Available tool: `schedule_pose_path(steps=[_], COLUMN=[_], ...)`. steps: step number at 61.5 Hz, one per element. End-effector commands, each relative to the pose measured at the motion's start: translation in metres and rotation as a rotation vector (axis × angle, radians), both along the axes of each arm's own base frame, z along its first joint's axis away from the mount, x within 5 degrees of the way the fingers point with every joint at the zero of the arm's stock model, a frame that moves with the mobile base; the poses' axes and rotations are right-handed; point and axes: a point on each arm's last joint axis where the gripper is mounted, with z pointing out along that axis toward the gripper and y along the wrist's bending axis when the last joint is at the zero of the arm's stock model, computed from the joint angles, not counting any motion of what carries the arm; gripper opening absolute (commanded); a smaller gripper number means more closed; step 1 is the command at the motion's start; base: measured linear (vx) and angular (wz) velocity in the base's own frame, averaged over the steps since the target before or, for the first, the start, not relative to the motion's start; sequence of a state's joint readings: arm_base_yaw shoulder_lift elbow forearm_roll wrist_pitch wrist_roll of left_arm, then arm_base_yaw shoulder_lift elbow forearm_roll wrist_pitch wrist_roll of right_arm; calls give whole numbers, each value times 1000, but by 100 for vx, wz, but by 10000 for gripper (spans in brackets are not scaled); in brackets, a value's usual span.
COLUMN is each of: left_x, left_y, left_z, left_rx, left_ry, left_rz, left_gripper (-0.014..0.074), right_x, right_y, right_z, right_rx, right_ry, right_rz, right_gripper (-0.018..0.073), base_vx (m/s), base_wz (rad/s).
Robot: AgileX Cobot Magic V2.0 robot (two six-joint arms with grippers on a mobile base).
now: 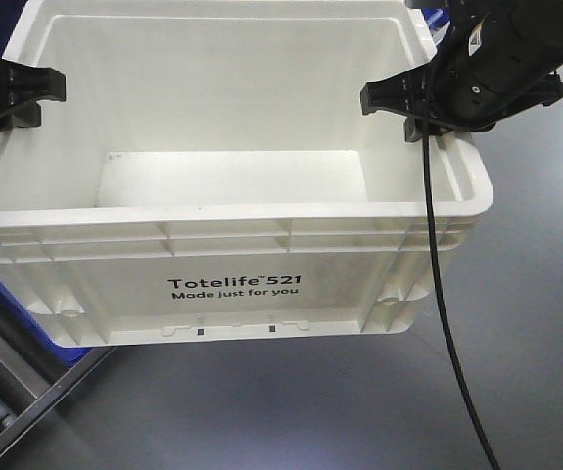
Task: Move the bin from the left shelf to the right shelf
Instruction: 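Hold the crate with both grippers while the base backs away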
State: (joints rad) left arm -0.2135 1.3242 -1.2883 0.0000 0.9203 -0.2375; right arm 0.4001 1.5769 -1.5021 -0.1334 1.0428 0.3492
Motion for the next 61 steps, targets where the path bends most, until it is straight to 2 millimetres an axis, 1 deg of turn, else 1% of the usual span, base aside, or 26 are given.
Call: schedule_pose_path(steps=[1, 17, 44, 61], left_x=[-5, -5, -5, -5], left_y=[2, 2, 2, 2], left_z=[32, 32, 32, 32], left_rx=[-13, -13, -13, -13], left_ry=[-191, -191, -191, -191], left_rz=[-9, -9, -9, -9], left_gripper=[148, 148, 148, 148], right_x=[-3, -3, -3, -3], right_y=[-9, -9, -9, -9], right_z=[34, 34, 34, 34], right_rx=[-9, -9, -9, -9], right_ry=[-187, -187, -187, -187], right_rz=[9, 9, 9, 9], right_gripper=[83, 83, 83, 83], base_vx=[5, 6, 11, 13], base_wz=[-35, -45, -61, -45])
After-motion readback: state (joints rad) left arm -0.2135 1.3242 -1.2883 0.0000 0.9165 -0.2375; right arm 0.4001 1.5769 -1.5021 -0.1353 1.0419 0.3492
